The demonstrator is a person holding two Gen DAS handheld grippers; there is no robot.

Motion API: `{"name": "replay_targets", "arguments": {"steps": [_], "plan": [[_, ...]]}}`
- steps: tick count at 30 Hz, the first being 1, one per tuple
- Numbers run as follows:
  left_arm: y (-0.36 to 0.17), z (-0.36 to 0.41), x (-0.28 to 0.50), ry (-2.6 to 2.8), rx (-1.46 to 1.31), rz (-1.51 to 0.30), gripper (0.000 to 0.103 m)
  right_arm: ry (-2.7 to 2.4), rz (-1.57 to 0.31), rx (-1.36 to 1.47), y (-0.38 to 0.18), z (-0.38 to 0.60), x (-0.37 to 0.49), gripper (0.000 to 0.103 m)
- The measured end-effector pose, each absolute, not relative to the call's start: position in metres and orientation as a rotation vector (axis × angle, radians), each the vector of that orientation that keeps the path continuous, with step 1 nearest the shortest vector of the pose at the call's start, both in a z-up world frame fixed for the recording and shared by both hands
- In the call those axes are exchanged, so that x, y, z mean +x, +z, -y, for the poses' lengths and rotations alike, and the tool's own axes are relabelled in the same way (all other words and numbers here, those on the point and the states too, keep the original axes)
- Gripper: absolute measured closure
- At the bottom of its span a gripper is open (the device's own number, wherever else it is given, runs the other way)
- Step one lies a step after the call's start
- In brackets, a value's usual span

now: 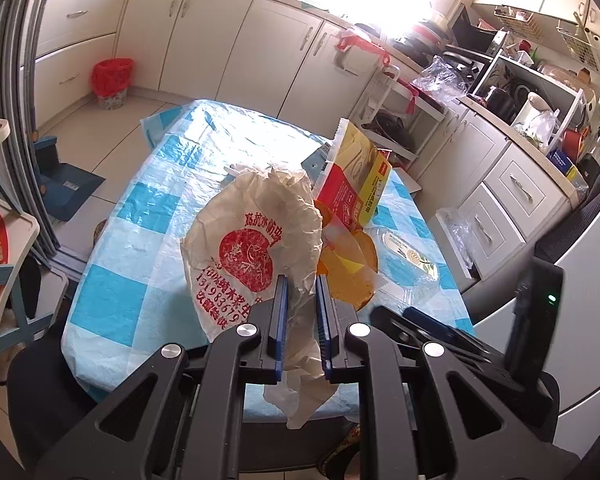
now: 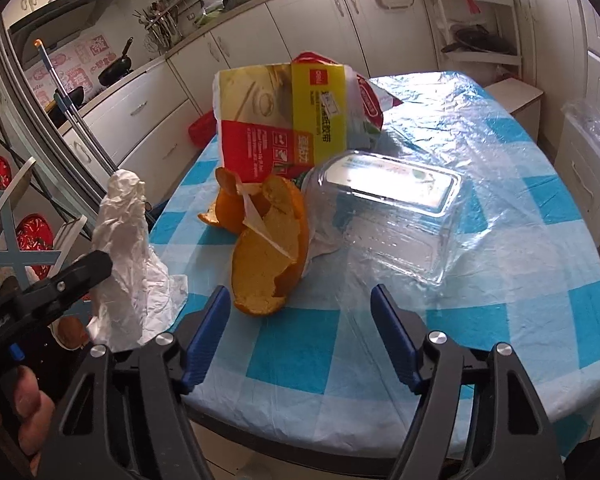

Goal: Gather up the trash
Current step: 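Grasp an orange peel with the right tool while the left tool holds the bag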

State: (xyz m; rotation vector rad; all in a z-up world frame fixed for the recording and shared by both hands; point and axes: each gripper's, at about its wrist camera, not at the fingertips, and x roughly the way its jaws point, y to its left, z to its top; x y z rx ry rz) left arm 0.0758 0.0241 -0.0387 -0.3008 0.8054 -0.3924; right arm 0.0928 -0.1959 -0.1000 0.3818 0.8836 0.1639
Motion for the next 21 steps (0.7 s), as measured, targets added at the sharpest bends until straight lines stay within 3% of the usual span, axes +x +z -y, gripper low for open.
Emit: {"name": "replay_targets", "arguments": {"steps": [5,8,10,16,21], "plan": [[-0.038,-0.024,0.075,-0.4,-0.302,-0.803,0.09,0.169,-0.906,0.381,-0.111,0.187,0.113,0.041],[-0.037,-0.025,0.074,-0.398,-0.304,-0.799,0.09,0.188,-0.935,0.381,-0.119,0.183,0.12,0.063],[-0.036,-0.026,0.074,-0.397,-0.304,-0.795,0.09,0.194,-0.935,0.378,-0.118,0.184,0.117,0.083],[-0.036,-0.028,0.073,-0.396,-0.308,-0.794,0.09,0.148,-0.914,0.319,-0.103,0.2,0.095,0.096],[-0.035,-0.025,0.07,-0.406,-0.296,-0.79,0.09,0.089,-0.877,0.225,-0.085,0.213,0.066,0.097]]}}
